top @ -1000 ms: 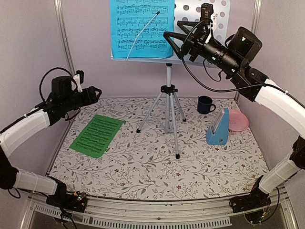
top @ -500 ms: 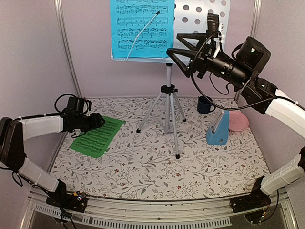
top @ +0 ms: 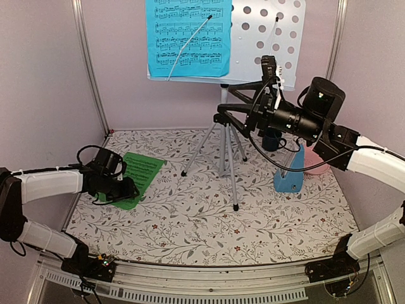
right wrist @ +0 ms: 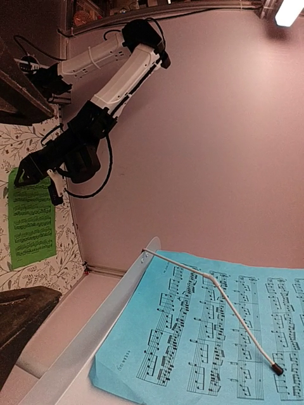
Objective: Set up the instrument practice props
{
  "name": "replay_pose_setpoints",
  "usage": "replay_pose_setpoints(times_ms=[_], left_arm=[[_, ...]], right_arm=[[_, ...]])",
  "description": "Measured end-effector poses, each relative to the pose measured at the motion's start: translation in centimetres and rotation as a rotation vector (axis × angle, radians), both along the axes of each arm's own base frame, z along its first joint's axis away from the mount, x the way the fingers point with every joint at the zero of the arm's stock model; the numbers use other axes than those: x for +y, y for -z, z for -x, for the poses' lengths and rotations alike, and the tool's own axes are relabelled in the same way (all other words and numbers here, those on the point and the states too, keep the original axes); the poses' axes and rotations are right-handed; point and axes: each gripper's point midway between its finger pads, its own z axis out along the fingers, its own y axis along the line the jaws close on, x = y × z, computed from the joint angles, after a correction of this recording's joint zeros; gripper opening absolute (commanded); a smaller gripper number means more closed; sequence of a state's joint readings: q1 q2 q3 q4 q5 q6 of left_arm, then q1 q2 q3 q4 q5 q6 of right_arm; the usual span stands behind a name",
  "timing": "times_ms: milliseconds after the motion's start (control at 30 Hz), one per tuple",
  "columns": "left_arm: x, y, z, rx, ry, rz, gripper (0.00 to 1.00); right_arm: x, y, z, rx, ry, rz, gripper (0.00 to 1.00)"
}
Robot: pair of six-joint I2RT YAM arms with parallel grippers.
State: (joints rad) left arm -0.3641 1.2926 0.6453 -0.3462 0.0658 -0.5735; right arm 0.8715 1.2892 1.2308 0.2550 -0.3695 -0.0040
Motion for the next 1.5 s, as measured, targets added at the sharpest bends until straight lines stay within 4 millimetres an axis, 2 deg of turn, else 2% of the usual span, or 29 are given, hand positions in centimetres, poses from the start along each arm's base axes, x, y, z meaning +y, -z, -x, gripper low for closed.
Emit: replay_pose_setpoints(times_ms=[300, 567, 967, 1133, 1300, 1400, 1500], left_arm=[[0.3, 2.7, 0.7, 0.112, 0.029, -0.087, 0.44], [0.0, 3.3, 1.5, 0.142, 0.074, -0.107, 0.38], [0.4, 4.9, 2.6, 0.209, 0.148, -0.222, 0.44], [-1.1, 5.0, 2.7, 0.223, 0.192, -0.198, 0.41], [-4.4, 4.6, 3.4, 0.227, 0.232, -0.080, 0.38], [-6.0, 3.7, 3.5, 0.212, 0.246, -0.024, 0.39], [-6.5, 2.3, 2.5, 0.176, 0.247, -0.018, 0.41]], right_arm=[[-0.7, 0.3, 0.6, 0.023, -0.006, -0.023, 0.90], [-1.4, 0.3, 0.8, 0.024, 0.011, -0.033, 0.91], [-1.4, 0.6, 0.7, 0.030, 0.012, -0.030, 0.91], [-1.4, 0.6, 0.7, 0.030, 0.013, -0.030, 0.91], [-1.4, 0.6, 0.6, 0.031, 0.017, -0.031, 0.91], [-1.4, 0.6, 0.6, 0.031, 0.019, -0.031, 0.91], [-1.4, 0.6, 0.6, 0.031, 0.019, -0.031, 0.91]])
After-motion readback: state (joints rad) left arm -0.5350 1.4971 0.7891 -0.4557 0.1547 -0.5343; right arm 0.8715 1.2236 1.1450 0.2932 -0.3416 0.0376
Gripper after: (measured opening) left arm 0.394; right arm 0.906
